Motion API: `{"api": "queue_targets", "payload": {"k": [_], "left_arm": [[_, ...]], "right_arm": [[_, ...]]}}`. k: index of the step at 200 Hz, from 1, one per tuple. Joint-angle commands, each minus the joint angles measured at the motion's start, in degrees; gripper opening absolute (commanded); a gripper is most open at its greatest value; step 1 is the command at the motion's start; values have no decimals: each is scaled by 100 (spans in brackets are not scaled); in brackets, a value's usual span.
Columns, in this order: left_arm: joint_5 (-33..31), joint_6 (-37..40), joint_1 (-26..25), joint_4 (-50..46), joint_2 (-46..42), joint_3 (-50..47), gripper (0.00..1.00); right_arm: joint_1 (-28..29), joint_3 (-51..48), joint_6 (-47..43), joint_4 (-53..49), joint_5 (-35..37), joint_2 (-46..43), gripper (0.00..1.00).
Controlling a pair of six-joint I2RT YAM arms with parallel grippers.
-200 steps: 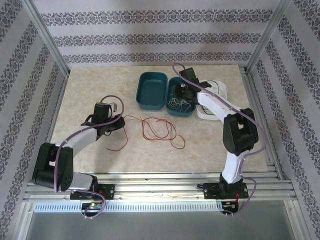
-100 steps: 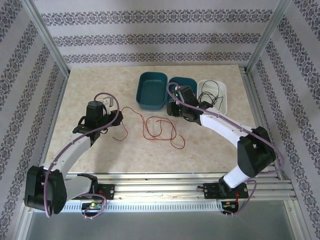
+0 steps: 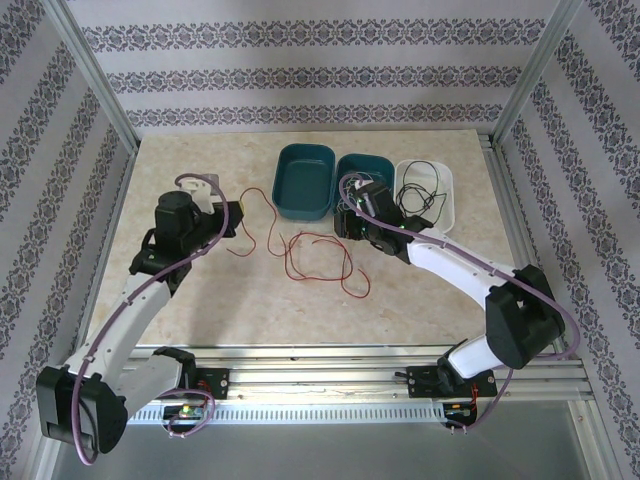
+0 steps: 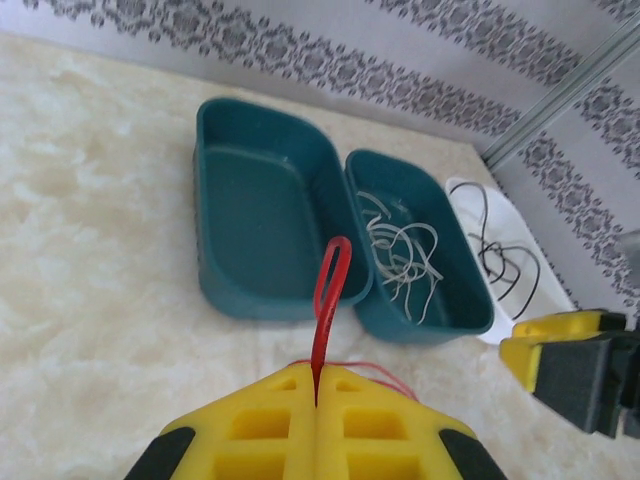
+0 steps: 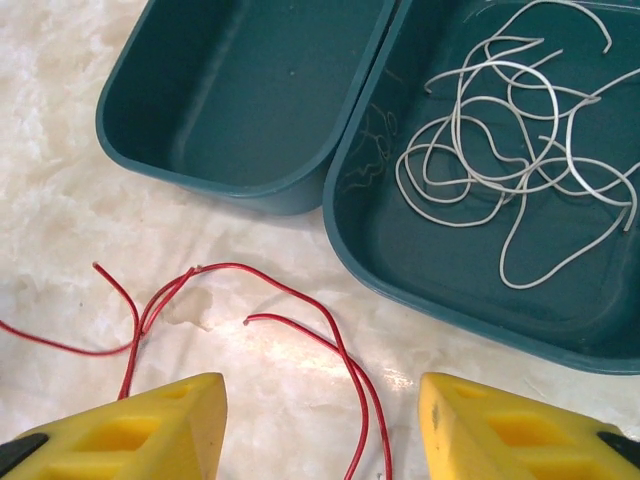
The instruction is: Untangle the cables
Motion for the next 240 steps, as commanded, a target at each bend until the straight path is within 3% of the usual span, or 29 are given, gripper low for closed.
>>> {"api": "queue_targets", "payload": {"k": [1, 48, 122, 240], "left_arm": [[-74, 188, -49, -8, -42, 483, 0], [-541, 224, -55, 39, 434, 1375, 0], [-430, 309, -55, 190, 1140, 2419, 0], [-644, 374, -55, -325, 19, 2445, 0]], "right_arm": [[60, -99, 95, 264, -79, -284, 56], [59, -332, 205, 283, 202, -794, 63], [42, -781, 262, 182, 629, -1658, 73], [254, -808, 236, 220, 482, -1070, 70]]}}
